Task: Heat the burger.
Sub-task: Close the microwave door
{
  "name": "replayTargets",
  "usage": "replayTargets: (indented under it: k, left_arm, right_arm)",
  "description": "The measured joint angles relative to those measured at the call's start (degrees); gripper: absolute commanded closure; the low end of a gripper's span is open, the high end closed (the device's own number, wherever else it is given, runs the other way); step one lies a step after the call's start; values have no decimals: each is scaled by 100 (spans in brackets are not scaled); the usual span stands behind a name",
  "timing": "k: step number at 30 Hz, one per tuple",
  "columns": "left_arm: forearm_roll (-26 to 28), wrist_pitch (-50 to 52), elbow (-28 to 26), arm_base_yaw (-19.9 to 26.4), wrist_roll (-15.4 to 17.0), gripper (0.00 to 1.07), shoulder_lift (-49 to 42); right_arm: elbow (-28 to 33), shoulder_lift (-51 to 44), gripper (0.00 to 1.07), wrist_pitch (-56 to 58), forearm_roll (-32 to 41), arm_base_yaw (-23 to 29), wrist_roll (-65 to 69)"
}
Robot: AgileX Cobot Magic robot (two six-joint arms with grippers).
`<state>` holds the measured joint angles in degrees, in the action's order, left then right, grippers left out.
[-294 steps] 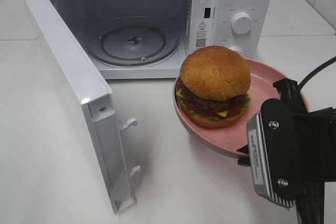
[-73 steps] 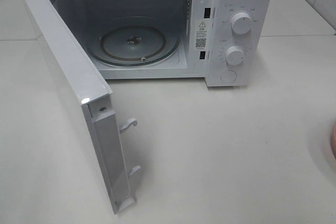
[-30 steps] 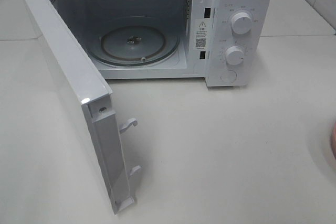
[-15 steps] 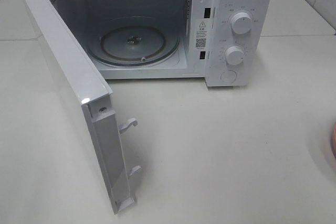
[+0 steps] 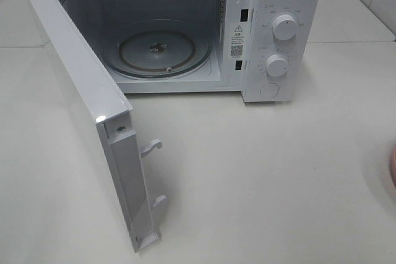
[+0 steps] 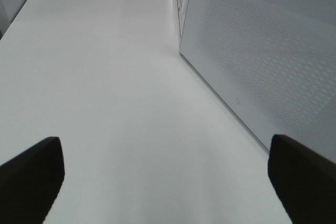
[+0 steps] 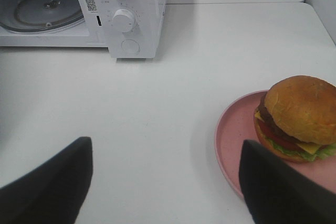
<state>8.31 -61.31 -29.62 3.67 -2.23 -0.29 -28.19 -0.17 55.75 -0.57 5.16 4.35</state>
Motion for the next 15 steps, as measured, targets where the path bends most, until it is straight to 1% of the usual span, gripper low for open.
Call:
replayTargets:
  k: [12, 14, 15]
  left_arm:
    - [40, 0, 0, 0, 6, 9, 0]
    - [40, 0, 0, 0, 23, 9, 0]
    - [40, 0, 0, 0, 103, 9, 0]
  right_arm:
    - [0, 0, 32, 0, 0, 0, 0]
    - [0, 0, 32, 0, 0, 0, 0]
    - [0, 0, 32, 0, 0, 0, 0]
